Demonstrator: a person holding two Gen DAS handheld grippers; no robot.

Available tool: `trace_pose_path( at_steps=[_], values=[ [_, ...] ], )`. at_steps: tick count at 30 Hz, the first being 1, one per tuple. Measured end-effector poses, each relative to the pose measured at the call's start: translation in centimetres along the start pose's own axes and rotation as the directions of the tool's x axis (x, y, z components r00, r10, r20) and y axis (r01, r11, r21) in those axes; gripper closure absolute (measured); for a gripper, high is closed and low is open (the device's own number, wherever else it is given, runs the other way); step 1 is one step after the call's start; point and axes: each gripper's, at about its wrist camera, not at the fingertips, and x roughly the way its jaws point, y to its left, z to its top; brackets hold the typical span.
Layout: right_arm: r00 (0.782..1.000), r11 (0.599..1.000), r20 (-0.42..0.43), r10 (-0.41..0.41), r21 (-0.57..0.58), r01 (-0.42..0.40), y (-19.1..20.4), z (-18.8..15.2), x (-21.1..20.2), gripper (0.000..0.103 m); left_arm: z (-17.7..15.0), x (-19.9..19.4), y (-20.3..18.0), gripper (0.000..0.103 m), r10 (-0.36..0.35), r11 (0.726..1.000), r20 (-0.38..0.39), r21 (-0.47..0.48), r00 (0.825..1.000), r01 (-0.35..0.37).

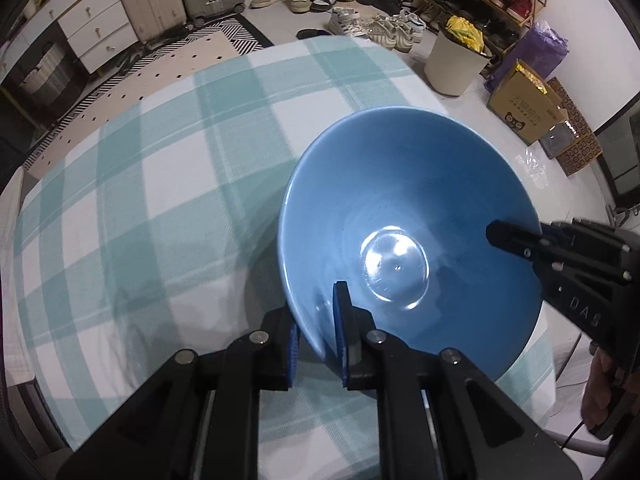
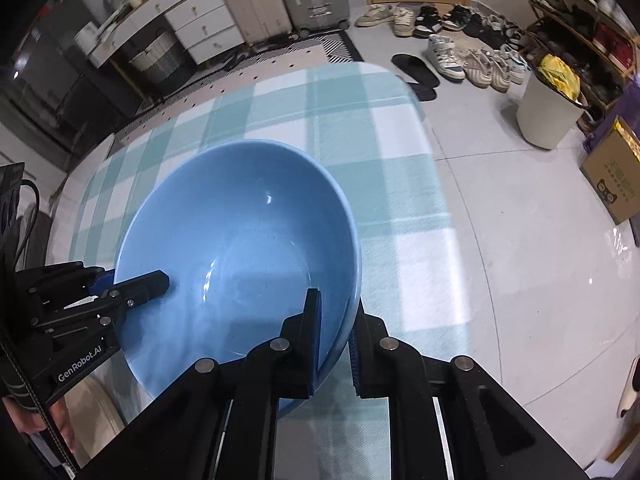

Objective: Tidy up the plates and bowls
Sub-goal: 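Lift and carry the blue bowl over the stacked blue bowls with both tools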

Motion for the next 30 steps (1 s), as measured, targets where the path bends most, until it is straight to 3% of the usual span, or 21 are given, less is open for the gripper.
trace_pose_path(
  at_steps=[10, 22, 30],
  values=[
    [0.999, 0.996, -0.031, -0.011, -0.085, 0.009, 4.2, -1.7, 0.4, 0.091, -4.0, -0.6, 2.4, 0.089, 0.006, 0.999, 0.002, -0.040, 1.000, -0.006],
    [0.998, 0.995, -0.049, -0.033, -0.098, 0.028, 4.6, -1.8, 1.1, 0.091, -4.5, -0.8, 2.6, 0.087, -0.015, 0.999, 0.014, -0.036, 1.000, 0.016],
    [1.000, 0.995, -0.003, -0.026, -0.096, 0.026, 4.9, -1.7, -0.9, 0.091, -4.8, -2.2, 2.6, 0.087, -0.034, 0.998, 0.029, -0.053, 0.999, 0.036]
  ],
)
